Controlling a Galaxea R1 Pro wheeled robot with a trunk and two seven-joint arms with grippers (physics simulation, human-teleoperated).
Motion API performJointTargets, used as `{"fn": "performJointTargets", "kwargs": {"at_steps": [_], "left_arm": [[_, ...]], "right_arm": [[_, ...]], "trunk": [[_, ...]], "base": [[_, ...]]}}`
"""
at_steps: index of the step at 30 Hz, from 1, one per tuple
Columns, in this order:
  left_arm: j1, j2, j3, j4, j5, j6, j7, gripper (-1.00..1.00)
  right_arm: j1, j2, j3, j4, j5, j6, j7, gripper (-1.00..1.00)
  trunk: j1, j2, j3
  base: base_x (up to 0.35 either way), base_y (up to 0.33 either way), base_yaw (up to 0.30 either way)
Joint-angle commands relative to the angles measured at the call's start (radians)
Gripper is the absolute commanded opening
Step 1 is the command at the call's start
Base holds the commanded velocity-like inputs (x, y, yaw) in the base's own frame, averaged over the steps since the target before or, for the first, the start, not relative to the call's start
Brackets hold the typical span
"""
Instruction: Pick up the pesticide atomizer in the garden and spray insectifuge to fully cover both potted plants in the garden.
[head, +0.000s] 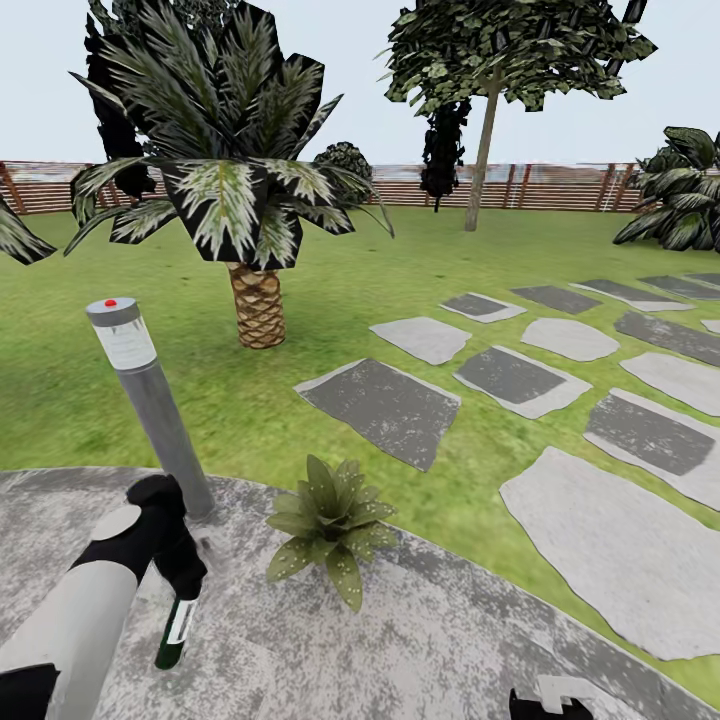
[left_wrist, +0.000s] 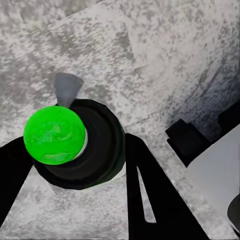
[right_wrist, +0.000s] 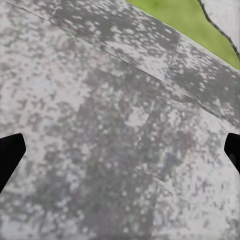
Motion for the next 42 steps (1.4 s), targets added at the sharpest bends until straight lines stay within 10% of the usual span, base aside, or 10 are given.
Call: {"fn": "performJointTargets", "kwargs": {"at_steps": [1, 10, 42], "left_arm": [[-0.025, -0.006, -0.002, -0.001, -0.04, 0.01, -0.009, -1.0], [-0.145, -0.037, -0.071, 0.001, -0.106, 0.014, -0.009, -1.0], [-0.128, -0.039, -0.073, 0.012, -0.109, 0.01, -0.009, -1.0]], "right_arm": [[-0.001, 0.0, -0.008, 0.001, 0.011, -0.003, -0.002, 1.0], [-0.001, 0.0, -0.008, 0.001, 0.01, -0.003, -0.003, 1.0], [-0.001, 0.003, -0.01, -0.002, 0.006, -0.003, -0.005, 1.0]], "trunk": [[0.0, 0.0, -0.001], [0.0, 0.0, -0.001], [0.0, 0.0, -0.001]], "base": [[-0.002, 0.002, 0.0], [0.0, 0.0, 0.0], [0.081, 0.214, -0.182]]}}
